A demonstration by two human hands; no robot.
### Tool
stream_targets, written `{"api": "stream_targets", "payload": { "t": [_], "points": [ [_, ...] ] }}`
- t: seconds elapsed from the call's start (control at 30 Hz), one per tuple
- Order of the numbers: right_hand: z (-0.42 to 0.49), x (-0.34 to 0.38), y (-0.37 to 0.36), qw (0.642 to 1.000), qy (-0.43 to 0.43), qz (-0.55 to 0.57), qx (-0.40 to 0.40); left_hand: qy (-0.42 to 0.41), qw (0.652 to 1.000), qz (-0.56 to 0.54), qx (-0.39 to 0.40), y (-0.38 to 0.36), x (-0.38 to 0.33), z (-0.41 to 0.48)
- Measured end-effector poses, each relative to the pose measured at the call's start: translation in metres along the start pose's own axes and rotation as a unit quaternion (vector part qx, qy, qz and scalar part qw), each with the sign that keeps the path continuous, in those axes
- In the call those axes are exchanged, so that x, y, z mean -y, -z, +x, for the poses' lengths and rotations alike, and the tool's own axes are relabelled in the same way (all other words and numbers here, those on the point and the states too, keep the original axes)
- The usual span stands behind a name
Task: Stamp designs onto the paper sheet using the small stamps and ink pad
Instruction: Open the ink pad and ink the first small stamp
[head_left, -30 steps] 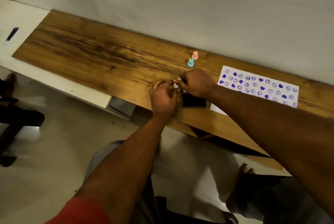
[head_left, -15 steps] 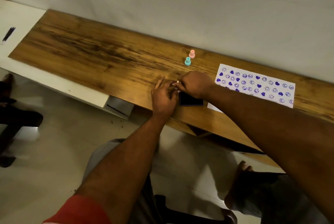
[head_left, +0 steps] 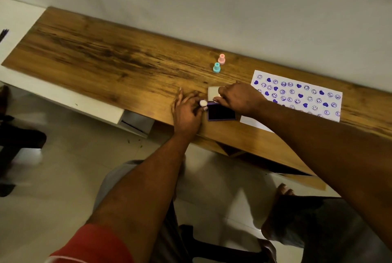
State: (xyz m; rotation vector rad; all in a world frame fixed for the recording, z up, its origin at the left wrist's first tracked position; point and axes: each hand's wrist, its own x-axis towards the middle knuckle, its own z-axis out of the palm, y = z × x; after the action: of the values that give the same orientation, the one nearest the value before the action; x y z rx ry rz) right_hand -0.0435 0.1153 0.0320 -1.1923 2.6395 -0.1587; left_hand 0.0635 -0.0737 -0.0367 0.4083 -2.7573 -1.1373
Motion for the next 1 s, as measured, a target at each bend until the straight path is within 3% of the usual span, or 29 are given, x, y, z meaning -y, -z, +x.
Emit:
{"api": "stream_targets", "payload": {
  "t": [0.4,0.63,0.87,0.93,1.0],
  "points": [
    [-0.033,-0.01,-0.006,0.999,-0.034,-0.011,0.019,0.006,1.0,0.019,0.003,0.004,0.002,-0.013],
    [-0.04,0.003,-0.008,0.998,-0.057,-0.021,0.027,-0.123,0.981,0.137,0.062,-0.002,-0.006,-0.013],
    [-0.039,0.015,-0.005,0.995,-0.07,-0.051,0.045,-0.097,0.987,0.115,0.061,-0.009,-0.006,-0.015],
    [-0.032,0.025,0.011,0.994,-0.079,-0.072,0.01,-0.083,0.988,0.113,0.065,-0.009,-0.007,-0.015],
    [-0.023,0.035,0.029,0.988,-0.097,-0.079,-0.088,-0.069,0.989,0.11,0.071,-0.009,-0.008,-0.014]
  ]
}}
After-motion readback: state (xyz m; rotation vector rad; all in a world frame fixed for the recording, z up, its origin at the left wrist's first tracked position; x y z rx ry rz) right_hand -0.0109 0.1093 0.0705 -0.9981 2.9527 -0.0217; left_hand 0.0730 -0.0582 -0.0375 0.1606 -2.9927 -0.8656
